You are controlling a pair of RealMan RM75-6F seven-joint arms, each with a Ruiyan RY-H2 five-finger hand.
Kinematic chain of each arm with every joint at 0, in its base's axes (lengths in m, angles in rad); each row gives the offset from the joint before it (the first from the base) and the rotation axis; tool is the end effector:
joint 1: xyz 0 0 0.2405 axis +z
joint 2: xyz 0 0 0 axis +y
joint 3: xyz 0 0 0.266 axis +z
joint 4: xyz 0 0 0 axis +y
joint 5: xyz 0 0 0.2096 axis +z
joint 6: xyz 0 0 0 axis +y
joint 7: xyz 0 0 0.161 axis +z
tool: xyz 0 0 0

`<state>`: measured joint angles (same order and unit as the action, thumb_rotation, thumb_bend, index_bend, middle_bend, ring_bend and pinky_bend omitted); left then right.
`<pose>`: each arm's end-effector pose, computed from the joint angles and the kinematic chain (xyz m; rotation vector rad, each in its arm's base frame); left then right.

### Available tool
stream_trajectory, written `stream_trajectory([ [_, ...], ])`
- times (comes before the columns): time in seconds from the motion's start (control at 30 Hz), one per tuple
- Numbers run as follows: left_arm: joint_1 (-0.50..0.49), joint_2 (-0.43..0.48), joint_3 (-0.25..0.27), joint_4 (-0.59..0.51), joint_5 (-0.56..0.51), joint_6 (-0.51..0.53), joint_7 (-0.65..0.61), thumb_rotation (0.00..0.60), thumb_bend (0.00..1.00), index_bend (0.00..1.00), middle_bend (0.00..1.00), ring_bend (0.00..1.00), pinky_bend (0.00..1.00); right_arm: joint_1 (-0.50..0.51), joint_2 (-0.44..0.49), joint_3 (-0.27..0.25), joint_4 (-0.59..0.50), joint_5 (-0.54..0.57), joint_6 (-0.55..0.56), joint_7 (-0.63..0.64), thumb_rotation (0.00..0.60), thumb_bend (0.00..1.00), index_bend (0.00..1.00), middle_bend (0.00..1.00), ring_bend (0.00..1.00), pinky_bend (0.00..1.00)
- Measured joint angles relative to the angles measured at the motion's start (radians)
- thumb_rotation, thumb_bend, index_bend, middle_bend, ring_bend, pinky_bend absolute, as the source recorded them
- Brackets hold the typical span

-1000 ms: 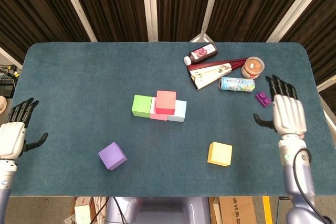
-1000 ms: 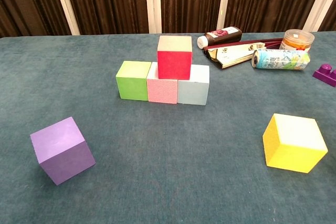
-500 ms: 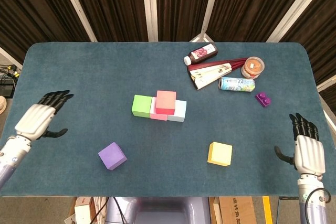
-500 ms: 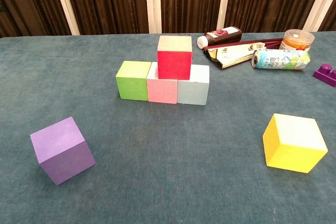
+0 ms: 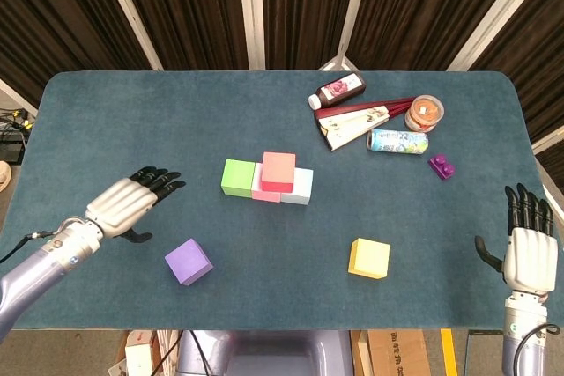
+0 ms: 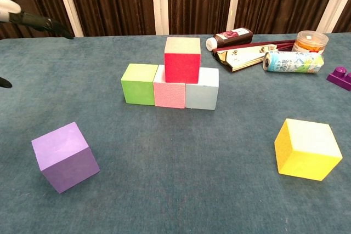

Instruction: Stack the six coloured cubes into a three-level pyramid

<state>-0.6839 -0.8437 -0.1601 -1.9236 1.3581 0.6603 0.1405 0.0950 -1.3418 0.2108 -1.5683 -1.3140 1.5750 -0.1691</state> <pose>-0.1617 0.3212 0.1261 -2.1504 -0.8482 -0.6604 -0.3182 -0.2272 0.1431 1.0739 -0.8495 0.9414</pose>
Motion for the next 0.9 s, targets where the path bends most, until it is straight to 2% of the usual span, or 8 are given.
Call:
stream_trajectory([
  [0.2,-0.068,-0.03,0.022,-0.013,-0.093,-0.09,0.06,0.6,0.24,0.0,0.0,0.0,0.0,0.002,-0.006,0.002,0.01,0.001,-0.017,0.05,0.6,0.29,0.0,0.0,0.0,0.0],
  [0.5,-0.138,-0.073,0.069,-0.037,-0.146,-0.116,0.177,0.6,0.24,0.0,0.0,0.0,0.0,0.005,-0.015,0.01,0.008,0.032,-0.029,0.013,0.6,0.29,0.0,0.0,0.0,0.0],
  [0.67,-0.154,-0.07,0.092,-0.07,-0.158,-0.11,0.203,0.6,0.24,0.0,0.0,0.0,0.0,0.009,0.026,-0.021,-0.023,0.03,-0.069,-0.072,0.6,0.29,0.0,0.0,0.0,0.0],
  [0.9,-0.168,-0.041,0.118,-0.091,-0.186,-0.1,0.235,0.6,0.24,0.0,0.0,0.0,0.0,0.031,0.067,-0.063,-0.021,-0.024,-0.122,-0.096,0.6,0.29,0.0,0.0,0.0,0.0],
])
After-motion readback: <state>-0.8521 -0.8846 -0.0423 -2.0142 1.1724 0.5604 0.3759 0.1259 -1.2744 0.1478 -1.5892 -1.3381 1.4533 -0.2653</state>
